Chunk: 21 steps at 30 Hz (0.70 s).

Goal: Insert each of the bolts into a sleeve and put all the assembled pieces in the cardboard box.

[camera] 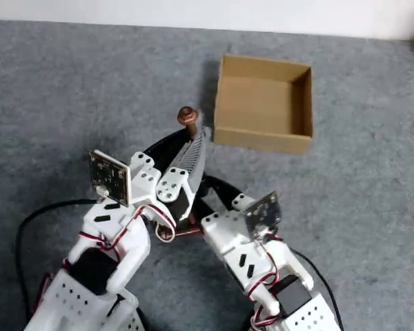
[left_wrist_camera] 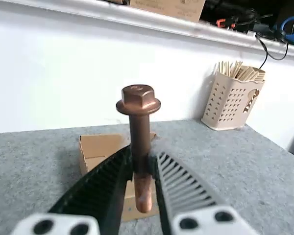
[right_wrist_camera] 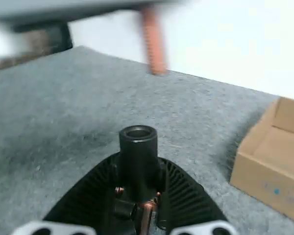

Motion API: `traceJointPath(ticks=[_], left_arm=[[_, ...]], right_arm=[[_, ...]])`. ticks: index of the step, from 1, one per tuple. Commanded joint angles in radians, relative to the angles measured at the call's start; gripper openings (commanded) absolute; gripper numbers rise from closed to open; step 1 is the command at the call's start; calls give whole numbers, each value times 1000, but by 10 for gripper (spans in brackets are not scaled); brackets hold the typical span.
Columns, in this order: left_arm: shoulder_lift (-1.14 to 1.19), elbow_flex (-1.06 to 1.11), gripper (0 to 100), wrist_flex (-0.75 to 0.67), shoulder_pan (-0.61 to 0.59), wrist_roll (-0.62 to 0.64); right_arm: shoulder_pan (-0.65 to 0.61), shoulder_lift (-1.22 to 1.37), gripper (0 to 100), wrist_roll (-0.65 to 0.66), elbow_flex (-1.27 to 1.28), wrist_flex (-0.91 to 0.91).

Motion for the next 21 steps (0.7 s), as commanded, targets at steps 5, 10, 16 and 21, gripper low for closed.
traceJointPath(ticks=[5,10,16,21], left_arm=[[-8,-1,4,9,56,3],[-16,-7,4,57,64,5],[-18,-1,4,109,64,5],[-18,1,4,146,64,6]], right_arm=[[7,-12,4,25,111,-2],[58,-12,4,25,111,-4],[85,-12,4,25,111,-7],[85,-12,4,25,111,-7]])
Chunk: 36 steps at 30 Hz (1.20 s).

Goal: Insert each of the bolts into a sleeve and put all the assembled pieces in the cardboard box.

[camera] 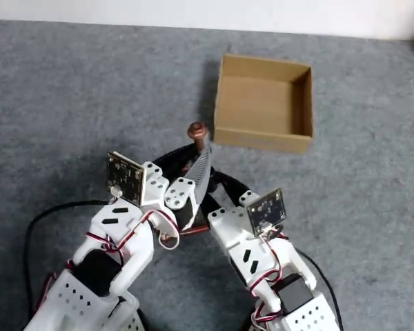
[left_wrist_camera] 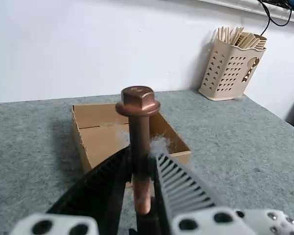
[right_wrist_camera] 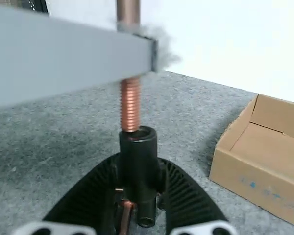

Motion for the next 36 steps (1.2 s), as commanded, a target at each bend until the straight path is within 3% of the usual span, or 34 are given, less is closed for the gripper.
traceJointPath(ticks=[1,8,28,32,36], left_arm=[[-13,-24,4,18,22,8],[-4,4,4,15,73,51],[-4,67,4,15,22,-6],[-2,68,4,15,22,-5],[-2,62,4,14,21,74]], right_arm=[[15,-12,4,9,110,-7],[10,-12,4,9,114,-5],[-19,-12,4,9,110,-2],[-25,-12,4,9,105,76],[-25,-13,4,9,70,107]])
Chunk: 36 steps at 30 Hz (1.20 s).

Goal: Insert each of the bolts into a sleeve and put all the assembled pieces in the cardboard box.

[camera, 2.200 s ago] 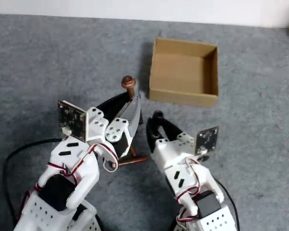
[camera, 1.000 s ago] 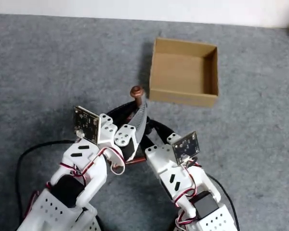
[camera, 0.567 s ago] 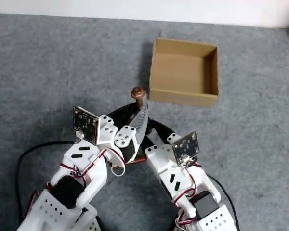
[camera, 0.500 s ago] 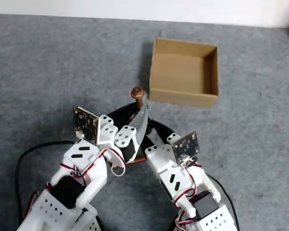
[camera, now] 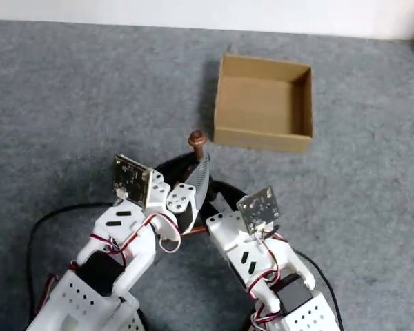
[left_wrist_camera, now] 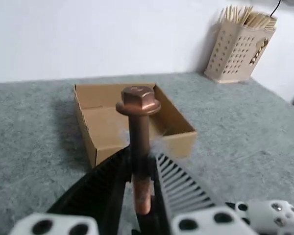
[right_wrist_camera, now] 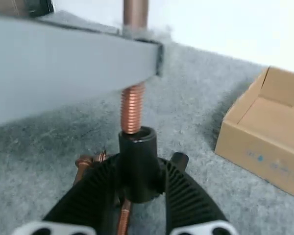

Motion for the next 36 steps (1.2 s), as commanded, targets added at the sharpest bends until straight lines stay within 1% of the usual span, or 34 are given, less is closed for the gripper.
traceJointPath(ticks=[1,6,11,17,18,22,27,29,34,36], left_arm=[[-2,-10,4,2,-12,68],[-2,-10,4,2,-7,78],[-2,-10,4,8,33,78],[-4,-5,4,8,31,78],[-4,-4,4,8,31,77],[-4,44,4,3,67,74],[-4,47,6,3,84,72],[-4,45,50,5,87,72],[-4,45,286,9,88,77],[-4,45,297,9,84,78]], right_arm=[[-10,-16,4,8,68,-4],[-2,-16,4,8,62,-4],[-2,-16,4,8,62,-4],[18,-16,4,6,62,-4],[41,-16,4,0,62,-5],[122,-16,4,-118,31,-7],[131,-16,4,-124,28,-7],[131,-16,4,-124,28,-7],[131,-16,4,-124,31,-7],[130,-16,4,-124,31,-5]])
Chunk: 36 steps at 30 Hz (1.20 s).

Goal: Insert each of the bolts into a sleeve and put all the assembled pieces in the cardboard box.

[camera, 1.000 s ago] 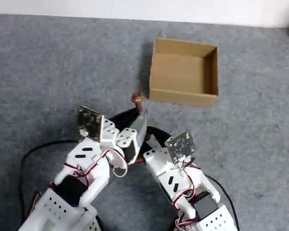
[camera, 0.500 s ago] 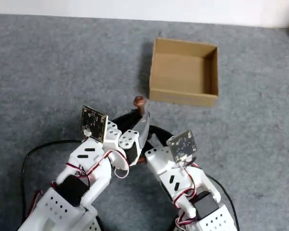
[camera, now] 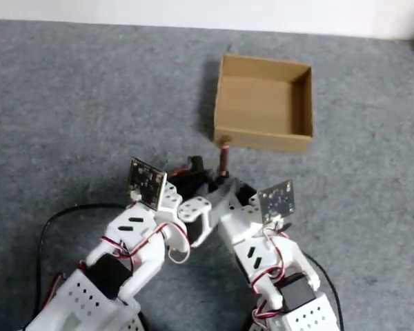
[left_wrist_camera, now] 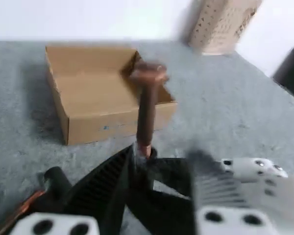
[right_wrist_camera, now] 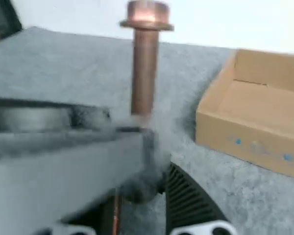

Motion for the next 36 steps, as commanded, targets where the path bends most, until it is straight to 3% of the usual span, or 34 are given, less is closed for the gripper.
traceJointPath(ticks=[1,6,18,25,27,30,36], left_arm=[[-5,-7,283,2,15,6],[-5,-7,207,-3,15,5],[-15,-38,204,3,7,31],[-7,-300,201,292,-131,236],[-10,-346,158,348,-159,259],[-5,-349,0,351,-194,222],[-2,-291,6,344,-323,198]], right_arm=[[8,-15,4,-9,31,-7],[-1,-15,4,-9,31,-7],[4,-15,4,-9,31,-8],[5,-13,4,-9,31,-8],[16,-13,4,-9,33,-24],[41,-13,4,-9,61,-77],[93,-12,4,-12,77,-107]])
